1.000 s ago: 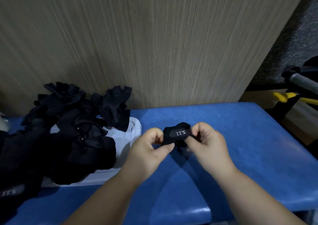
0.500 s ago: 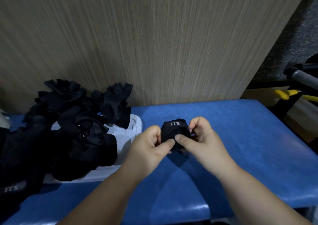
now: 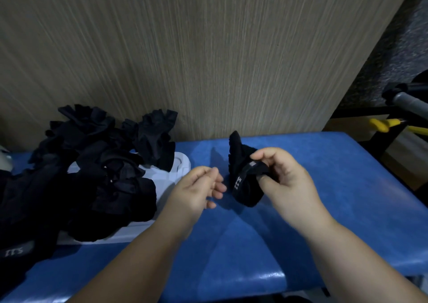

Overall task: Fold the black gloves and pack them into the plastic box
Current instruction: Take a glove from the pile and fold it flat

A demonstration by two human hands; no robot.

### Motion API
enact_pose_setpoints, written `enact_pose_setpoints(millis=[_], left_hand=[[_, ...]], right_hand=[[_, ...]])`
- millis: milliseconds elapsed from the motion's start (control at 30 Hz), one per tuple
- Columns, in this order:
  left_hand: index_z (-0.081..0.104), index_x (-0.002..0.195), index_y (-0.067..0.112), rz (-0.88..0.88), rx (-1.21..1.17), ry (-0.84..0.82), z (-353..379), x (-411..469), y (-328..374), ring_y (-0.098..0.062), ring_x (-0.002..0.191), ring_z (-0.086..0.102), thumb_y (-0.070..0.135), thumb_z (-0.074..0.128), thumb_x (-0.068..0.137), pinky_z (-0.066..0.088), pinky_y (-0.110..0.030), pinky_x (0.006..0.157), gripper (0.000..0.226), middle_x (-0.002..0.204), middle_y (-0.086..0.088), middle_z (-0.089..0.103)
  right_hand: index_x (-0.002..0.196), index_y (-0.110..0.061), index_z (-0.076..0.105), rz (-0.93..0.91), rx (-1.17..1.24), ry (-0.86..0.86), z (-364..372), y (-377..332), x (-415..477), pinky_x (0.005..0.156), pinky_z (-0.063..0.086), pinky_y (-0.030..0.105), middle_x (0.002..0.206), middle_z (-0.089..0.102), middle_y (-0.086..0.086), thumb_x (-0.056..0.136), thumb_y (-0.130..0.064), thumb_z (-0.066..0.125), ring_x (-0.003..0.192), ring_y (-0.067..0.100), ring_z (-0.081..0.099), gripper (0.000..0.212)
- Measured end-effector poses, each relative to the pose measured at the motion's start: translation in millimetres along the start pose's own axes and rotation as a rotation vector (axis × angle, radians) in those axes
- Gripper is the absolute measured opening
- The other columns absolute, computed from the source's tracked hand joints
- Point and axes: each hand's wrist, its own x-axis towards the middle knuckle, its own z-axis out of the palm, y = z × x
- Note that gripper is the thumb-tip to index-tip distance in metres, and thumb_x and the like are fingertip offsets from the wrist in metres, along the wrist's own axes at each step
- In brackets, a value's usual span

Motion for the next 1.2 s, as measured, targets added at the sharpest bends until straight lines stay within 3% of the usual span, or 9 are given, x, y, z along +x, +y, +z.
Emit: enact_pose_setpoints(millis=[133,267,467,567,667,733,800,1067,1200], left_hand=[[0.063,0.096,0.009,-0.154,-0.059,-0.119,3,-2,5,-0.017,0.071,0.061,0.048,0.035,0.099,0.046,-0.025,0.058,0.048,0.087,-0.012,0.068],[0.066,0.11,0.014,-0.206,-0.14,-0.148,0,0,0,-0.023,0.086,0.067,0.055,0.045,0.091,0.051,-0.032,0.071,0.05,0.101,-0.013,0.073],[0.061,0.089,0.012,-0.215,-0.237,-0.059,-3,2,0,-0.021,0.081,0.07,0.013,0.052,0.098,0.057,-0.034,0.072,0.012,0.091,-0.009,0.074],[0.062,0.111,0.009,-0.182,-0.289,-0.055,-5,4,-1,-0.026,0.096,0.07,0.009,0.048,0.098,0.055,-0.042,0.089,0.019,0.103,-0.011,0.073],[0.059,0.117,0.011,-0.142,-0.35,-0.106,-4,2,0,-0.025,0.104,0.068,0.007,0.045,0.099,0.054,-0.042,0.09,0.023,0.109,-0.009,0.072],[0.058,0.121,0.012,-0.113,-0.368,-0.166,-2,0,-1,-0.025,0.107,0.066,0.006,0.043,0.1,0.054,-0.04,0.089,0.026,0.114,-0.009,0.071],[0.057,0.122,0.014,-0.096,-0.36,-0.182,0,-1,-3,-0.025,0.108,0.066,0.005,0.043,0.099,0.053,-0.038,0.087,0.028,0.114,-0.009,0.07],[0.057,0.114,0.01,-0.112,-0.417,-0.056,4,2,-7,-0.026,0.101,0.068,0.015,0.046,0.1,0.055,-0.041,0.086,0.019,0.111,-0.014,0.07],[0.052,0.121,0.015,-0.123,-0.392,0.012,5,5,-9,-0.028,0.101,0.068,0.009,0.049,0.099,0.053,-0.047,0.091,0.023,0.108,-0.012,0.071]], right_hand=[[0.098,-0.041,0.06,-0.111,-0.164,-0.134,7,-5,-8,0.081,0.043,0.012,0.081,0.062,-0.013,0.069,0.005,0.048,0.081,0.003,0.06,0.055],[0.096,-0.036,0.057,-0.096,-0.229,-0.236,10,-9,-14,0.081,0.04,0.004,0.086,0.07,-0.021,0.075,0.017,0.051,0.09,-0.002,0.064,0.057],[0.097,-0.031,0.061,-0.077,-0.196,-0.383,9,-14,-20,0.074,0.042,0.005,0.09,0.073,-0.017,0.076,0.008,0.055,0.083,-0.005,0.065,0.044],[0.092,-0.025,0.064,-0.043,-0.096,-0.162,12,-14,-17,0.075,0.043,0.009,0.083,0.072,-0.013,0.076,-0.004,0.057,0.081,-0.002,0.064,0.027],[0.089,-0.025,0.06,0.222,-0.032,0.122,11,-8,-10,0.075,0.047,0.019,0.084,0.066,-0.009,0.084,-0.022,0.071,0.078,0.002,0.06,0.012],[0.098,-0.023,0.059,0.478,0.053,0.008,10,-6,-8,0.074,0.053,0.031,0.092,0.068,-0.003,0.082,-0.036,0.07,0.08,0.009,0.065,0.023],[0.104,-0.015,0.06,0.624,0.21,-0.098,12,-8,-9,0.064,0.055,0.028,0.091,0.071,0.001,0.086,-0.029,0.067,0.076,0.011,0.07,0.024],[0.105,-0.007,0.056,0.511,0.156,-0.168,10,-14,-13,0.044,0.041,0.015,0.069,0.068,0.001,0.088,-0.005,0.065,0.05,0.008,0.059,0.02],[0.113,-0.018,0.052,0.545,-0.003,-0.36,-5,-18,-12,0.049,0.041,0.02,0.072,0.072,0.002,0.085,-0.002,0.067,0.057,0.015,0.063,0.036]])
